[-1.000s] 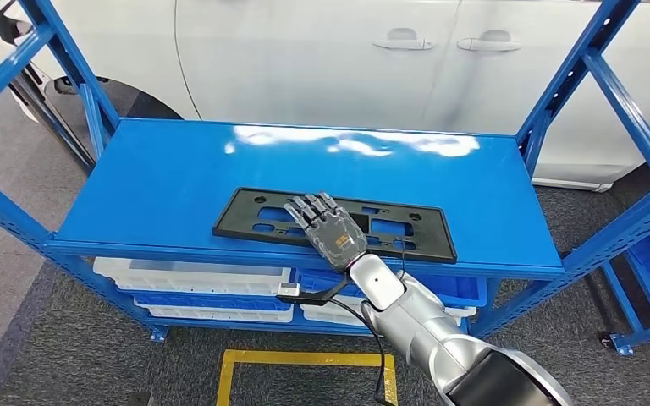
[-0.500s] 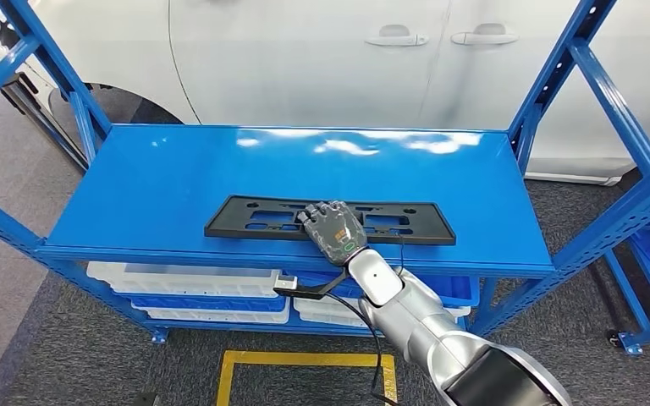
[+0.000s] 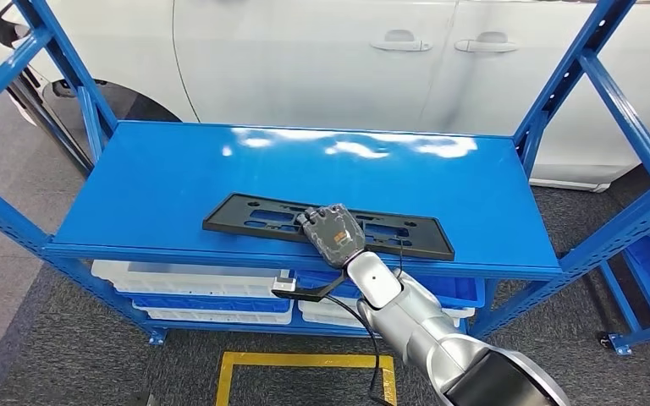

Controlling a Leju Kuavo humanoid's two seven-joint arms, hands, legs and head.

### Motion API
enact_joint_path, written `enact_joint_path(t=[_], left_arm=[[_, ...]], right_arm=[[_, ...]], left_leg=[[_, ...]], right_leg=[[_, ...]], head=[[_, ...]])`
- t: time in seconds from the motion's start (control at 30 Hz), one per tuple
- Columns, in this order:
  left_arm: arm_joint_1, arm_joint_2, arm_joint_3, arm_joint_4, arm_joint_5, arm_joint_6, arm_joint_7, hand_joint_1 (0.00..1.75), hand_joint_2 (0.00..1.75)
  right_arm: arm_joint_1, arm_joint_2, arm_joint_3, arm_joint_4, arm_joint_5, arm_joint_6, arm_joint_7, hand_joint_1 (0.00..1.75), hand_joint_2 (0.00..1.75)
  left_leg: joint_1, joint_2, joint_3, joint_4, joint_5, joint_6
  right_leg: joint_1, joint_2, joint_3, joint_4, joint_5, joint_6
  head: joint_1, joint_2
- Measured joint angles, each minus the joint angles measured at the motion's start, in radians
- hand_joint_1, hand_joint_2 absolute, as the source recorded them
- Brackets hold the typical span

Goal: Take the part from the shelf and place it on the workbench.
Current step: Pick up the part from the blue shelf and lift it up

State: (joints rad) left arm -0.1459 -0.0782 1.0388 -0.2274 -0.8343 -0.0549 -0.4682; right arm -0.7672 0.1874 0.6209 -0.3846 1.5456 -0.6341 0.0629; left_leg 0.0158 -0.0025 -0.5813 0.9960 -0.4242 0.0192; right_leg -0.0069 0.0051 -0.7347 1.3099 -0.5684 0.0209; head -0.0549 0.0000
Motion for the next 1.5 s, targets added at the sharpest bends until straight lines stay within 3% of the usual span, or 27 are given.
enact_joint_path(t=[0.03,0.1,0.17,0.3,0.37,0.47,0.5,0.53,0.57,0.63,0.67,0.73,0.83,0.9,0.97,1.0,1.03,1.07,1.13,1.2,1.27,1.33,1.4,1.47,1.5], left_arm=[[0.000,0.000,0.000,0.000,0.000,-0.002,-0.006,0.00,1.75],[-0.001,0.000,-0.001,0.000,0.000,-0.005,-0.026,0.00,1.75],[-0.002,0.000,-0.002,0.000,0.000,-0.006,-0.043,0.00,1.75],[-0.002,0.001,-0.002,0.000,0.009,0.004,-0.047,0.00,1.75],[-0.003,0.000,-0.002,0.000,0.010,0.014,-0.045,0.00,1.75],[-0.003,0.000,-0.003,0.000,0.016,0.040,-0.055,0.00,1.75],[-0.003,0.000,-0.003,0.000,0.019,0.048,-0.060,0.00,1.75],[-0.003,0.000,-0.003,0.000,0.024,0.053,-0.064,0.00,1.75],[-0.003,0.001,-0.003,0.000,0.030,0.054,-0.069,0.00,1.75],[-0.004,0.001,-0.003,0.000,0.045,0.043,-0.083,0.00,1.75],[-0.005,0.001,-0.003,0.000,0.050,0.036,-0.090,0.00,1.75],[-0.004,0.001,-0.003,0.000,0.058,0.024,-0.101,0.00,1.75],[-0.004,0.001,-0.003,0.000,0.065,0.019,-0.109,0.00,1.75],[-0.005,0.001,-0.003,0.000,0.067,0.019,-0.115,0.00,1.75],[-0.005,0.001,-0.002,0.000,0.068,0.019,-0.121,0.00,1.75],[-0.005,0.001,-0.002,0.000,0.069,0.018,-0.122,0.00,1.75],[-0.005,0.001,-0.002,0.000,0.069,0.018,-0.124,0.00,1.75],[-0.005,0.001,-0.002,0.000,0.068,0.019,-0.124,0.00,1.75],[-0.006,0.000,-0.003,0.000,0.068,0.021,-0.124,0.00,1.75],[-0.006,-0.001,-0.004,0.000,0.069,0.024,-0.123,0.00,1.75],[-0.007,-0.001,-0.004,0.000,0.070,0.030,-0.116,0.00,1.75],[-0.008,0.000,-0.004,0.000,0.071,0.036,-0.108,0.00,1.75],[-0.010,0.001,-0.004,0.000,0.072,0.039,-0.101,0.00,1.75],[-0.011,0.001,-0.004,0.000,0.076,0.045,-0.097,0.00,1.75],[-0.011,0.001,-0.004,0.000,0.078,0.048,-0.097,0.00,1.75]], right_arm=[[0.001,0.000,0.000,0.000,0.000,0.000,0.000,1.75,1.75],[-0.001,0.000,-0.005,-0.003,0.000,-0.002,-0.003,1.75,1.75],[-0.001,0.000,-0.013,-0.009,-0.001,-0.004,-0.011,1.75,1.75],[0.002,-0.001,-0.039,-0.033,-0.019,-0.017,-0.044,1.75,1.75],[0.014,-0.002,-0.065,-0.076,-0.093,-0.022,-0.112,1.75,1.75],[0.070,-0.006,-0.127,-0.225,-0.423,0.005,-0.361,1.75,1.75],[0.097,-0.010,-0.148,-0.305,-0.598,0.039,-0.461,1.75,1.75],[0.124,-0.015,-0.165,-0.402,-0.797,0.090,-0.547,1.75,1.75],[0.150,-0.021,-0.176,-0.506,-0.989,0.150,-0.607,1.75,1.75],[0.202,-0.042,-0.191,-0.723,-1.315,0.280,-0.671,1.75,1.75],[0.232,-0.055,-0.195,-0.826,-1.416,0.335,-0.689,1.75,1.75],[0.290,-0.081,-0.200,-1.011,-1.529,0.426,-0.716,1.75,1.75],[0.345,-0.108,-0.201,-1.222,-1.618,0.526,-0.724,1.75,1.75],[0.379,-0.124,-0.200,-1.332,-1.653,0.577,-0.722,1.75,1.75],[0.414,-0.139,-0.197,-1.418,-1.671,0.617,-0.720,1.75,1.75],[0.430,-0.145,-0.194,-1.450,-1.675,0.630,-0.720,1.75,1.75],[0.444,-0.151,-0.190,-1.481,-1.678,0.643,-0.719,1.75,1.75],[0.454,-0.156,-0.185,-1.506,-1.678,0.653,-0.720,1.75,1.75],[0.468,-0.166,-0.172,-1.551,-1.674,0.671,-0.721,1.75,1.75],[0.473,-0.175,-0.162,-1.582,-1.668,0.679,-0.719,1.75,1.75],[0.466,-0.183,-0.149,-1.597,-1.669,0.673,-0.706,1.75,1.75],[0.436,-0.192,-0.129,-1.602,-1.684,0.659,-0.685,1.75,1.75],[0.391,-0.204,-0.111,-1.602,-1.716,0.638,-0.667,1.75,1.75],[0.348,-0.223,-0.093,-1.601,-1.757,0.610,-0.650,1.75,1.75],[0.329,-0.236,-0.084,-1.599,-1.778,0.595,-0.644,1.75,1.75]], left_leg=[[0.000,0.000,0.001,0.000,-0.001,-0.001],[0.000,-0.002,0.006,0.001,-0.003,-0.004],[-0.003,-0.003,0.006,0.004,-0.005,-0.012],[-0.003,-0.003,0.003,0.006,-0.010,-0.034],[-0.001,-0.003,-0.020,0.062,-0.047,-0.044],[0.002,-0.002,-0.109,0.256,-0.135,-0.053],[0.003,-0.002,-0.127,0.292,-0.139,-0.054],[0.003,-0.002,-0.128,0.291,-0.125,-0.055],[0.003,-0.002,-0.109,0.248,-0.094,-0.054],[0.004,-0.002,-0.042,0.108,-0.028,-0.053],[0.003,-0.003,-0.018,0.055,-0.011,-0.048],[0.000,-0.005,-0.006,0.019,-0.010,-0.036],[0.001,-0.005,-0.006,0.012,-0.007,-0.014],[0.002,-0.005,-0.002,0.008,-0.006,-0.003],[0.000,-0.004,-0.003,0.008,-0.008,0.002],[-0.001,-0.004,-0.003,0.009,-0.009,0.003],[-0.002,-0.004,-0.002,0.009,-0.009,0.003],[-0.003,-0.004,-0.001,0.009,-0.010,0.003],[-0.005,-0.005,0.002,0.010,-0.011,0.001],[-0.008,-0.005,0.002,0.012,-0.011,-0.006],[-0.010,-0.004,-0.001,0.013,-0.008,-0.016],[-0.010,-0.004,-0.005,0.018,-0.015,-0.025],[-0.008,-0.003,-0.029,0.081,-0.069,-0.033],[-0.004,-0.003,-0.077,0.213,-0.150,-0.040],[-0.003,-0.003,-0.095,0.269,-0.176,-0.042]], right_leg=[[0.000,0.000,0.012,-0.027,0.024,-0.001],[0.000,0.000,0.083,-0.170,0.094,-0.008],[0.005,0.000,0.137,-0.283,0.132,-0.017],[0.008,0.001,0.145,-0.310,0.139,-0.036],[0.003,-0.001,0.150,-0.319,0.143,-0.046],[0.004,-0.002,0.151,-0.318,0.142,-0.052],[0.005,-0.002,0.152,-0.317,0.140,-0.052],[0.005,-0.001,0.153,-0.315,0.138,-0.052],[0.005,-0.001,0.157,-0.314,0.135,-0.050],[0.006,0.000,0.163,-0.309,0.126,-0.042],[0.007,0.000,0.163,-0.307,0.123,-0.037],[0.011,0.000,0.157,-0.303,0.122,-0.027],[0.007,0.000,0.151,-0.287,0.107,-0.011],[0.003,0.000,0.111,-0.198,0.053,-0.001],[0.001,0.000,0.041,-0.058,-0.007,0.005],[0.001,0.000,0.018,-0.014,-0.017,0.006],[0.001,0.000,0.013,-0.009,-0.007,0.005],[0.001,0.000,0.029,-0.046,0.021,0.002],[0.003,0.000,0.100,-0.191,0.090,-0.008],[0.008,0.000,0.146,-0.287,0.124,-0.017],[0.012,0.001,0.147,-0.298,0.129,-0.023],[0.006,0.000,0.143,-0.303,0.137,-0.033],[0.001,-0.004,0.137,-0.309,0.147,-0.045],[0.003,-0.007,0.126,-0.309,0.156,-0.051],[0.004,-0.008,0.118,-0.308,0.161,-0.051]], head=[[0.000,0.000],[0.000,0.000],[0.000,0.000],[0.000,0.000],[0.000,0.000],[0.000,0.000],[0.000,0.000],[0.000,0.000],[0.000,0.000],[0.000,0.000],[0.000,0.000],[0.000,0.000],[0.000,0.000],[0.000,0.000],[0.000,0.000],[0.000,0.000],[0.000,0.000],[0.000,0.000],[0.000,0.000],[0.000,0.000],[0.000,0.000],[0.000,0.000],[0.000,0.000],[0.000,0.000],[0.000,0.000]])
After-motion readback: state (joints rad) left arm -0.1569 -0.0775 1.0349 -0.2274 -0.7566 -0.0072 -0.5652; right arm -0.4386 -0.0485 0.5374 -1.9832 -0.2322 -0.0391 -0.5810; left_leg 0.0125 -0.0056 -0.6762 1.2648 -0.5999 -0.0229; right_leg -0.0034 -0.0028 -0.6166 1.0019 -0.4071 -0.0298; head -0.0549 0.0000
